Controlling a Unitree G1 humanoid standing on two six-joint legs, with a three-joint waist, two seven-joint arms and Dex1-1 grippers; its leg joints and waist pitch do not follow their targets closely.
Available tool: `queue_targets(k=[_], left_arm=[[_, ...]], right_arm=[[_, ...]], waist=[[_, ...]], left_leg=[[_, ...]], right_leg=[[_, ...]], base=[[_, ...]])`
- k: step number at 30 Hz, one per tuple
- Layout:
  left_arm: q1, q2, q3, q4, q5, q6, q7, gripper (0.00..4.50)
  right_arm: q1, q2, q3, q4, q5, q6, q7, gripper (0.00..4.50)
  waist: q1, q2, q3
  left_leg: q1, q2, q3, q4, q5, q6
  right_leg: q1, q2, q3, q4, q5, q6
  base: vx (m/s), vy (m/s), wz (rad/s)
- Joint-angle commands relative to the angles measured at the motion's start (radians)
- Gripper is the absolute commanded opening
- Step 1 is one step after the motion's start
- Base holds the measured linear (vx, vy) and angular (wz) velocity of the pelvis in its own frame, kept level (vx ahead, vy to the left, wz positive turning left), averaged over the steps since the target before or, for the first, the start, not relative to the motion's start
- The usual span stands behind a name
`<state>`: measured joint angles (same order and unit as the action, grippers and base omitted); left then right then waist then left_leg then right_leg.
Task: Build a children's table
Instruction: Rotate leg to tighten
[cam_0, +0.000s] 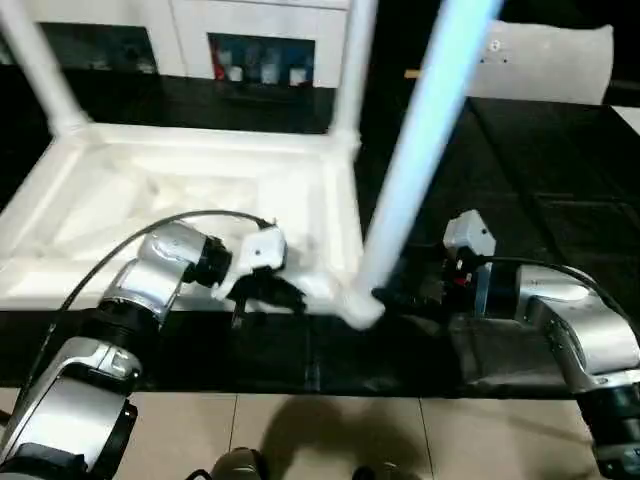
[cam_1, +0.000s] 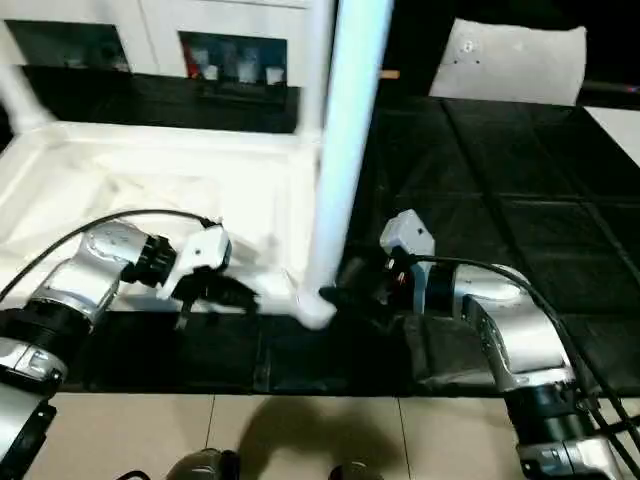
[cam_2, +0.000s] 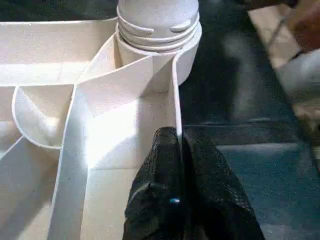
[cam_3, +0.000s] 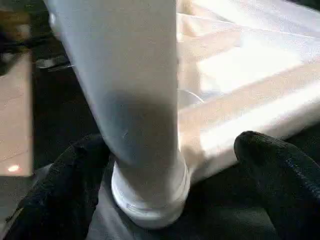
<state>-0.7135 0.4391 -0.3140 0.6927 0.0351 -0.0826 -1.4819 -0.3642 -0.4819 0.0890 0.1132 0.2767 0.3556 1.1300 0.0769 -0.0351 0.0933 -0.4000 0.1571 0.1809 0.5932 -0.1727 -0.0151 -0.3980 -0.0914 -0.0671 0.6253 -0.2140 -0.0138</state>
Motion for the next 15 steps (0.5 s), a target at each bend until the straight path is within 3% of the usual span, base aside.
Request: queue_targets(k=[1,4,6,15], left_arm=[[0.005,-0.008,-0.066,-0.001,0.025,-0.03,-0.065,0.0],[-0.004,-0.009,-0.071,0.011,0.027,-0.047,-0.078,0.0],[-0.009,-0.01,-0.073,0.017,0.028,-0.053,-0.088,0.0],[-0.025,-0.014,-0.09,0.035,0.035,-0.083,-0.111,0.0]], right_arm=[[-0.025,-0.009,0.009,0.028,0.022,-0.011,0.051,4.2],[-0.042,-0.021,0.036,0.049,0.029,-0.015,0.112,3.81],[-0.057,-0.026,0.052,0.072,0.026,-0.03,0.136,3.78],[-0.144,-0.006,0.109,0.211,-0.017,-0.104,0.231,3.0]], waist=[[-0.005,-0.009,-0.069],[0.001,-0.011,-0.069],[0.005,-0.01,-0.069],[0.006,-0.015,-0.068]], left_leg=[[0.034,0.084,-0.017,-0.066,-0.112,0.102],[0.033,0.084,-0.017,-0.066,-0.121,0.094],[0.035,0.084,-0.017,-0.066,-0.119,0.091],[0.033,0.084,-0.017,-0.067,-0.118,0.085]], right_leg=[[0.043,-0.078,0.053,-0.062,-0.036,-0.293],[0.043,-0.08,0.053,-0.063,-0.058,-0.285],[0.041,-0.079,0.053,-0.063,-0.057,-0.283],[0.042,-0.078,0.052,-0.062,-0.053,-0.289]], base=[[0.0,0.0,0.0],[0.0,0.0,0.0],[0.0,0.0,0.0],[0.0,0.0,0.0]])
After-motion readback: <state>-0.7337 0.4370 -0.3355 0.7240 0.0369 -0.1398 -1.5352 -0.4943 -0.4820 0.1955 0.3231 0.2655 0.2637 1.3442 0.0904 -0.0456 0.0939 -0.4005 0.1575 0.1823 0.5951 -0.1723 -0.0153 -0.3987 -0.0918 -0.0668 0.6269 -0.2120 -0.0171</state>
